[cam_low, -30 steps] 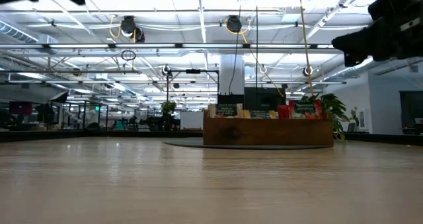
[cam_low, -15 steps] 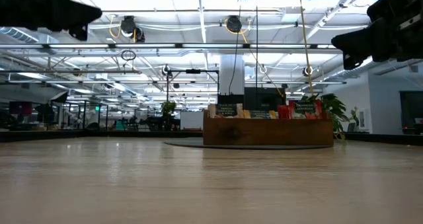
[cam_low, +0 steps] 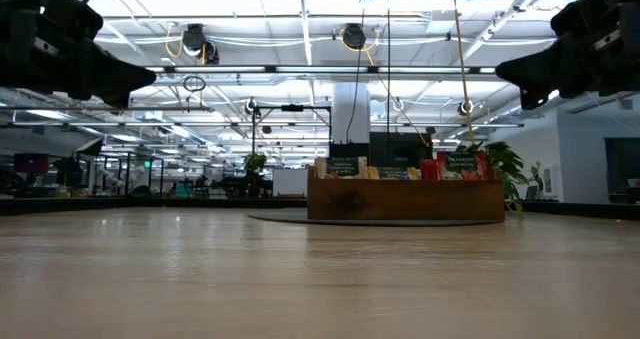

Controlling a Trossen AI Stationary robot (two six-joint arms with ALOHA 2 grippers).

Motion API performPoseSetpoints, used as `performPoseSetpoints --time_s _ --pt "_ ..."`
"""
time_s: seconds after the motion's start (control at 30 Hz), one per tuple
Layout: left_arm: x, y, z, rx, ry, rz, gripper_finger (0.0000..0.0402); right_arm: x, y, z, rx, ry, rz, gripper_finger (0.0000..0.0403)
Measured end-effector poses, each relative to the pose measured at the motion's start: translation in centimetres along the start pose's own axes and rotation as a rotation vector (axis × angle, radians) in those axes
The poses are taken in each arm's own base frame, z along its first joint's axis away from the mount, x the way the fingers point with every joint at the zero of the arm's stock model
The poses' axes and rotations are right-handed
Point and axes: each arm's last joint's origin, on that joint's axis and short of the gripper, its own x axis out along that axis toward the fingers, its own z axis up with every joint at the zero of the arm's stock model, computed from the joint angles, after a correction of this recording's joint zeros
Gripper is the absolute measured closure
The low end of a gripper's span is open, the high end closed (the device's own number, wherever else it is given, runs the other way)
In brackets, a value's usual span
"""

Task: Pick & Place Tea
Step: Return to Home Position

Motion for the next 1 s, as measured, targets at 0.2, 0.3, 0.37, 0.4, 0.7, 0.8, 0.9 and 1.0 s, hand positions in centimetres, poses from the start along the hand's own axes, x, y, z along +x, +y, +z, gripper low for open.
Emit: performPoseSetpoints --time_s 0.2,0.3,0.37,0.4,0.7,0.8,0.9,1.0 --pt "0.19 -0.15 -0.28 -0.029 0.037 -0.016 0.0397 0.17 -0.16 -0.21 -0.012 0.026 -0.048 0.0403" --pt "0.27 -0.16 -0.41 -0.067 0.053 -0.016 0.0387 0.17 -0.38 -0.21 -0.006 0.024 -0.125 0.0403" --pt "0.32 -0.17 -0.47 -0.108 0.062 -0.015 0.0381 0.17 -0.54 -0.20 -0.008 0.021 -0.181 0.0403" --pt "0.34 -0.17 -0.51 -0.132 0.067 -0.014 0.0379 0.17 -0.60 -0.17 -0.014 0.018 -0.199 0.0403" --pt "0.38 -0.16 -0.46 -0.219 0.061 -0.010 0.0377 0.16 -0.63 -0.15 0.019 0.012 -0.211 0.0403" --pt "0.38 -0.15 -0.44 -0.219 0.060 -0.008 0.0376 0.16 -0.63 -0.14 0.019 0.012 -0.211 0.0403" --pt "0.38 -0.15 -0.44 -0.219 0.059 -0.008 0.0376 0.16 -0.63 -0.14 0.019 0.012 -0.211 0.0403" --pt "0.38 -0.15 -0.43 -0.218 0.058 -0.008 0.0376 0.16 -0.63 -0.14 0.019 0.012 -0.211 0.0403"
